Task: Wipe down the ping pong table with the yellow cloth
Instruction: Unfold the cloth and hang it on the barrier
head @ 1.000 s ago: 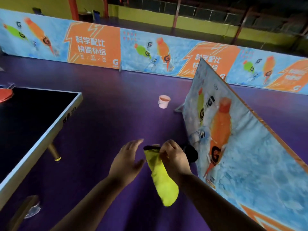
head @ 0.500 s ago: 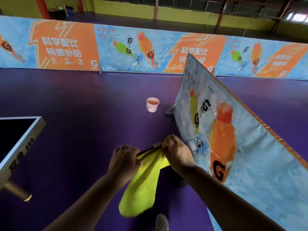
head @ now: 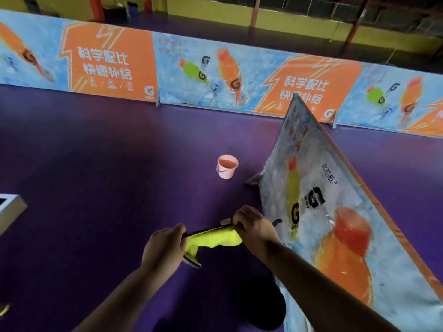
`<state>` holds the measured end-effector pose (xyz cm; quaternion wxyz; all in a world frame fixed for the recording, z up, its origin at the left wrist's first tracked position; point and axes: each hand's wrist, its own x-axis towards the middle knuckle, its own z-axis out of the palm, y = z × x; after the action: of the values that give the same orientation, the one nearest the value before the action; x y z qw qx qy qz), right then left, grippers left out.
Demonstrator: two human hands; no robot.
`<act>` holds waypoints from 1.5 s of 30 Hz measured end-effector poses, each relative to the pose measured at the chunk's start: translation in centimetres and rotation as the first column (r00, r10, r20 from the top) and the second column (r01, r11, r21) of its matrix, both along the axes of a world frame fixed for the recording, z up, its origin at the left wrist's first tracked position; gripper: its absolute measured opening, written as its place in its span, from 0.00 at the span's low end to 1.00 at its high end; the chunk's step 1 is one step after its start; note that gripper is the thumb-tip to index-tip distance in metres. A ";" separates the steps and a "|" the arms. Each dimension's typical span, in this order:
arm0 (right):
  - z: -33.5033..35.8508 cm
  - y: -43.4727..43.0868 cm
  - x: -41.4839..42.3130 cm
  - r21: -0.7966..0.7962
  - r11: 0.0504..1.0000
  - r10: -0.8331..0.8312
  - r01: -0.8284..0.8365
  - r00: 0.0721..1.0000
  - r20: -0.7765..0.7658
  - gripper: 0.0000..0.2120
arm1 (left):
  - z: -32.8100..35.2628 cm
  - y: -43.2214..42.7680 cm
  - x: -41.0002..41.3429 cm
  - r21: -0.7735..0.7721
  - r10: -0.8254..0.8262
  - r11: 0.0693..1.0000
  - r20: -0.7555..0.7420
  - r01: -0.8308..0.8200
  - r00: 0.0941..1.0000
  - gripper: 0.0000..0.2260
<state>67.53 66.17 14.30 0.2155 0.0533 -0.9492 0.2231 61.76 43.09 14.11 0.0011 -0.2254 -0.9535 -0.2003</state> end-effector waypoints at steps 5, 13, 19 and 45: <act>-1.5 4.6 -7.6 0.081 0.994 -0.082 0.077 0.995 0.056 0.10 | -1.2 3.5 -9.6 0.008 -0.063 0.998 -0.049 0.063 0.997 0.03; -0.5 10.9 -22.5 0.221 0.902 -0.397 0.371 0.913 0.090 0.10 | -2.3 9.4 -28.2 0.060 -0.164 0.984 -0.016 0.165 0.986 0.04; 1.5 15.5 -31.6 0.281 0.786 -0.604 0.551 0.782 0.155 0.06 | -1.2 15.2 -42.6 0.012 -0.314 0.949 -0.071 0.315 0.947 0.04; 2.4 53.0 -51.0 0.326 0.501 -0.835 0.802 0.349 0.426 0.16 | -1.5 62.4 -73.6 0.098 -0.423 0.901 -0.029 0.423 0.906 0.06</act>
<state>16.58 119.14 16.70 0.0230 -0.4849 -0.8721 0.0621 -11.87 105.49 12.59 -0.0278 -0.4272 -0.8704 -0.2433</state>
